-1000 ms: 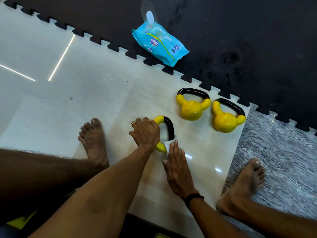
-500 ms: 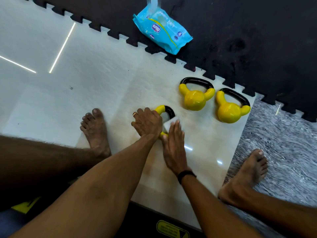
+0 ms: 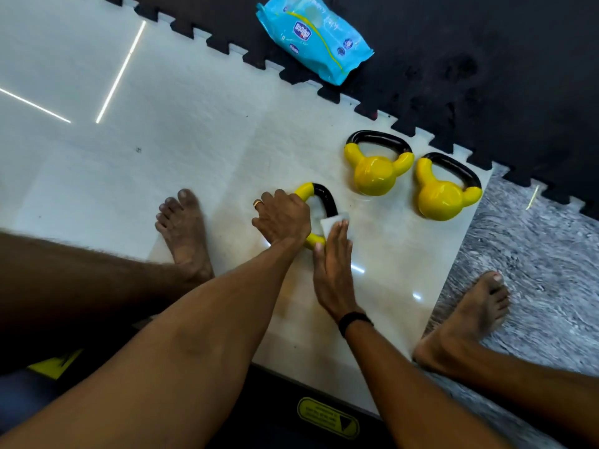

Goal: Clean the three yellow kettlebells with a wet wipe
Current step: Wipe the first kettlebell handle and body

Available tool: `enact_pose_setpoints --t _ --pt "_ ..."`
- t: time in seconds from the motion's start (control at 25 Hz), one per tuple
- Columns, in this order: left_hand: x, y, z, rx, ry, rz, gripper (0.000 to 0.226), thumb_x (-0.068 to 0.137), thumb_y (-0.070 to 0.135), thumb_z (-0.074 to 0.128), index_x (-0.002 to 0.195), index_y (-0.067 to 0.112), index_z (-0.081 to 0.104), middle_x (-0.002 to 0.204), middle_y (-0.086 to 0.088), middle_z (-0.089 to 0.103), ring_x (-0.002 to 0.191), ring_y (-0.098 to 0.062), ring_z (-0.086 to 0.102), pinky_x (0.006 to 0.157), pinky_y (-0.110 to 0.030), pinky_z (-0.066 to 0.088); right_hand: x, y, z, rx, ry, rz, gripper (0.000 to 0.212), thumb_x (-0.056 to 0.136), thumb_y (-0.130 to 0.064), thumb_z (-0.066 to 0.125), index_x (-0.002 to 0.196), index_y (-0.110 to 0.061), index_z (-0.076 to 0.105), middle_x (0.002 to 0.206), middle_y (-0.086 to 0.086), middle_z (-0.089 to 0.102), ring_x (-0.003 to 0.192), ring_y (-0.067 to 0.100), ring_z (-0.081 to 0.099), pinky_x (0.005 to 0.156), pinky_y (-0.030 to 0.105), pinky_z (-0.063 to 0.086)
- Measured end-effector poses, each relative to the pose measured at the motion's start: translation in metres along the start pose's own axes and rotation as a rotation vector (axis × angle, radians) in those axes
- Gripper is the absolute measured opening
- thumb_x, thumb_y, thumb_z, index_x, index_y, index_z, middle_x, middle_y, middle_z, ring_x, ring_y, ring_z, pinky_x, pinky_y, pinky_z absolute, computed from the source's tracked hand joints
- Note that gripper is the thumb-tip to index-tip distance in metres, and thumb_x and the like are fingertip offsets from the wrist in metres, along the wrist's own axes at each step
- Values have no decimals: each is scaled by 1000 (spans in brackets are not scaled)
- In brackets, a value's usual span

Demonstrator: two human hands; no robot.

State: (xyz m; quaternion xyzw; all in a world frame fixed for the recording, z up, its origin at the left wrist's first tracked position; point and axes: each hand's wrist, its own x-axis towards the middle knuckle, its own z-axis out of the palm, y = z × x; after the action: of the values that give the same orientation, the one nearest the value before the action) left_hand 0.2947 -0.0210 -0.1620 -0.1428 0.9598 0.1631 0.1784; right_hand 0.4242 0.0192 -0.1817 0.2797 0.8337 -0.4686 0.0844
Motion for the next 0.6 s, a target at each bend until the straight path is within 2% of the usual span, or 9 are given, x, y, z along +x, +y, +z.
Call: enact_pose_setpoints --t 0.12,0.24,0.32,0.44,0.52,0.6 --pt "1 0 0 -31 -5 -31 36 94 28 35 102 5 63 113 -14 59 113 -35 50 87 -46 41 1 -1 0 72 7 35 71 97 -51 18 152 -12 -2 161 2 -7 147 5 -8 121 28 -7" --pt "1 0 0 -49 -2 -33 37 94 28 36 103 5 63 113 -15 59 113 -36 50 87 -46 41 -36 -16 17 240 -22 110 68 100 -46 26 149 -22 -13 158 -5 -21 146 6 -16 123 37 -3" --pt "0 1 0 -56 10 -37 36 94 27 36 103 4 63 113 -15 58 113 -36 50 87 -46 41 -31 -23 22 337 -11 166 68 100 -42 26 148 -21 -18 157 -4 -26 145 6 -21 122 36 -5" --pt "0 -2 0 -79 20 -68 34 94 25 36 102 4 61 113 -15 58 113 -36 49 86 -45 41 -1 -22 15 308 28 218 62 104 -32 25 150 -14 -12 159 1 -20 143 2 -20 118 24 -11" --pt "1 -4 1 -75 11 -50 35 94 26 35 102 4 62 112 -16 58 112 -37 50 86 -45 42 -5 -21 14 298 48 200 60 104 -32 25 151 -16 -10 158 -3 -19 143 1 -19 117 21 -11" --pt "3 -6 2 -74 8 -6 35 94 26 36 100 4 62 110 -16 59 109 -37 51 85 -45 42 -27 -30 19 352 41 195 63 103 -37 27 150 -22 -12 156 -10 -22 143 -1 -19 119 23 -8"
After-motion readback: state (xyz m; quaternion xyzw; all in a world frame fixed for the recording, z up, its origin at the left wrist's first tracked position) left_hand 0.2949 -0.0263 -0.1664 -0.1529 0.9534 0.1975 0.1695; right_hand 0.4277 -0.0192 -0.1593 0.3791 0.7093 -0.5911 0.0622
